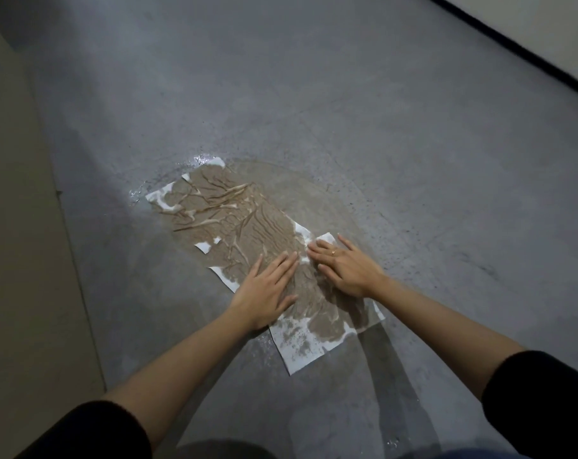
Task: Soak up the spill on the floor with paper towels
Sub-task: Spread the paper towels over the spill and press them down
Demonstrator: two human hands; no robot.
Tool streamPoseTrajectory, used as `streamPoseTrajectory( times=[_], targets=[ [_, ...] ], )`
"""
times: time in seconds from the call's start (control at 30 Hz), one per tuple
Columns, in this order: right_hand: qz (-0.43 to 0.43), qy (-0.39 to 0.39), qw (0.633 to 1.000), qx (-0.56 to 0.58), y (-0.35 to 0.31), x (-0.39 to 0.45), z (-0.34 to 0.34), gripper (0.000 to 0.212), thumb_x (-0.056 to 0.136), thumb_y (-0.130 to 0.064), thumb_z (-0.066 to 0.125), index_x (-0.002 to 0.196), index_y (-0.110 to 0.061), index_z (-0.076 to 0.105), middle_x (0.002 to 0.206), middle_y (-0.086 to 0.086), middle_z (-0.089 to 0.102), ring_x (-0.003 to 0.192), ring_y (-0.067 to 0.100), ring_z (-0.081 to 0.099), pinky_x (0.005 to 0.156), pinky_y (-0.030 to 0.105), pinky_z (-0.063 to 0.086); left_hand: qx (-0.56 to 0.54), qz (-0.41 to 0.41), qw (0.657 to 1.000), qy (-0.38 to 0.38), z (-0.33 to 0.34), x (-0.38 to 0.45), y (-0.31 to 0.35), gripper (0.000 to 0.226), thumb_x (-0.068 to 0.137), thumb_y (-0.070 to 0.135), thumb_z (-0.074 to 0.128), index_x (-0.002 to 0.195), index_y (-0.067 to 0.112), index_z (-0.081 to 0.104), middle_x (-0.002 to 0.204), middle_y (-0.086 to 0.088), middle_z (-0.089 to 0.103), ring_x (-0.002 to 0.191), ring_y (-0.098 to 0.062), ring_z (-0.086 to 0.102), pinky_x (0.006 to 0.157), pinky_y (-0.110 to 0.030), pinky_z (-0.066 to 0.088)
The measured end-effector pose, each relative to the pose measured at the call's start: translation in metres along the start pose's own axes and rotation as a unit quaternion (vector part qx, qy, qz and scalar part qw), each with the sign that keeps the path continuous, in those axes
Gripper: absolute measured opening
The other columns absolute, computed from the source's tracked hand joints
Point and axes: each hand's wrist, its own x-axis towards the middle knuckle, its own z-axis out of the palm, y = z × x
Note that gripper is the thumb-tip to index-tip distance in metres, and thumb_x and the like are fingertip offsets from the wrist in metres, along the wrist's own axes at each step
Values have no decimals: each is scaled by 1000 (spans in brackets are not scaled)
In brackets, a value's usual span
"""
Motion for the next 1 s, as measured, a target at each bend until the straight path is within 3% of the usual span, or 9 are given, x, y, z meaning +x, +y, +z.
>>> streamPoseTrajectory(
  times=[0.07, 0.2, 0.3, 0.4, 0.5, 0.6, 0.67, 0.8, 1.0],
  targets=[
    [-14, 1, 1000, -10, -4, -4, 1, 55, 103, -40, 18, 154, -19, 16, 160, -3, 14, 149, 10, 7, 121, 39, -5, 3, -4, 1000, -13, -1, 4, 1, 80, 89, 63, -5, 154, 16, 2, 162, 3, -1, 149, -13, -4, 119, -51, 4],
    [-6, -43, 999, 21, -17, -13, 17, 64, 100, -51, 10, 154, -19, 1, 161, -2, -5, 149, 11, -6, 121, 45, -3, 21, 4, 1000, -5, -6, 9, -1, 80, 91, 62, 6, 153, 14, 15, 161, 0, 14, 148, -15, 11, 120, -47, 7],
    [2, -46, 997, 63, -10, -5, 5, 57, 103, -43, 21, 154, -20, 16, 161, -3, 11, 148, 11, 12, 122, 43, 1, 9, 24, 999, -22, -17, 21, -11, 73, 92, 60, 14, 147, 16, 33, 154, 0, 34, 141, -16, 32, 117, -44, 16],
    [54, 21, 990, 130, -2, -7, -15, 57, 98, -43, 26, 149, -18, 33, 156, -2, 30, 142, 11, 31, 122, 42, 7, -158, -13, 987, 22, -40, 27, -16, 55, 98, 52, 26, 135, 19, 50, 139, 0, 55, 127, -15, 51, 114, -46, 24],
    [130, 115, 971, 163, 4, -25, -19, 58, 98, -42, 28, 150, -16, 31, 157, -3, 25, 144, 11, 25, 120, 48, 14, -141, -2, 986, 85, -41, 3, -8, 64, 98, 54, 15, 145, 19, 39, 155, 5, 32, 142, -9, 29, 120, -46, 10],
    [218, 167, 942, 191, -10, -56, -6, 64, 99, -46, 24, 154, -17, 13, 160, -3, 5, 146, 9, 6, 121, 39, 3, -52, 41, 996, 64, -23, -35, 21, 64, 100, 53, 4, 154, 19, 5, 162, 6, -7, 148, -10, -10, 119, -49, -7],
    [270, 157, 924, 219, -30, -80, 9, 70, 98, -52, 20, 154, -16, -2, 160, -1, -12, 147, 10, -9, 119, 34, -4, -48, 50, 996, 56, -9, -54, 41, 64, 101, 53, 7, 153, 19, -6, 160, 5, -17, 146, -10, -19, 118, -48, -10],
    [311, 110, 920, 214, -69, -116, 41, 83, 90, -68, 5, 151, -18, -18, 155, -1, -31, 144, 9, -26, 118, 33, -11, -24, 101, 993, 62, 16, -76, 64, 69, 101, 55, 21, 154, 12, 8, 162, -2, -2, 149, -16, -3, 116, -47, 4],
    [286, 32, 954, 88, -86, -129, 59, 75, 93, -62, -1, 151, -18, -16, 157, -1, -28, 144, 11, -25, 116, 37, -18, -10, 101, 995, 14, 36, -87, 68, 76, 98, 62, 24, 152, 9, 20, 161, -7, 11, 149, -21, 8, 112, -45, 15]
  ],
)
